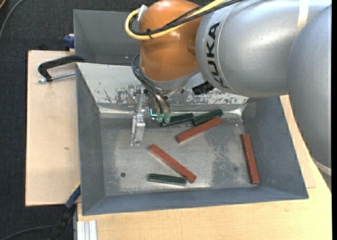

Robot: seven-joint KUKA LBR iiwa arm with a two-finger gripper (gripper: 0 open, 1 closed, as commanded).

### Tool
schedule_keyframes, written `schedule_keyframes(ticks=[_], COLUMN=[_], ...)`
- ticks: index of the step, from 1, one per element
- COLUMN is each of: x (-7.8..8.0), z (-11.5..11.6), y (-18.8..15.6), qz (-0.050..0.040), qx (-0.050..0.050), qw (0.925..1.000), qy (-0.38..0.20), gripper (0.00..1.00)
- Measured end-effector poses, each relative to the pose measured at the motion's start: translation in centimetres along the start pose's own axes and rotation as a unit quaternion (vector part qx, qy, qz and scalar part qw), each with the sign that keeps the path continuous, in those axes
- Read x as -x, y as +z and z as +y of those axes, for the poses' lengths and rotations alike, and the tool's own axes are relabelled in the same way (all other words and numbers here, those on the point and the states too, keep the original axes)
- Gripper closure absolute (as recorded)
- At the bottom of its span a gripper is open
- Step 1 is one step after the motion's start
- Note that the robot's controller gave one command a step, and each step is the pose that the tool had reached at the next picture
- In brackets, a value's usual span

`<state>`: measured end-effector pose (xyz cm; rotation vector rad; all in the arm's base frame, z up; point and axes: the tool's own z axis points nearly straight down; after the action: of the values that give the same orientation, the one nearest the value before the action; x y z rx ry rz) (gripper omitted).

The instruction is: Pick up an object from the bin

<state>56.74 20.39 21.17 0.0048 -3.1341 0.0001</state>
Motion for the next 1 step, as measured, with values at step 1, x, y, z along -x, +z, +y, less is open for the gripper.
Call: schedule_keyframes(ticks=[1], x=[-7.92], z=[-7.98], y=[8.34], qz=[0.0028], qx=[-0.002], qw=[0.9992], qy=[-0.041], gripper=[0.0])
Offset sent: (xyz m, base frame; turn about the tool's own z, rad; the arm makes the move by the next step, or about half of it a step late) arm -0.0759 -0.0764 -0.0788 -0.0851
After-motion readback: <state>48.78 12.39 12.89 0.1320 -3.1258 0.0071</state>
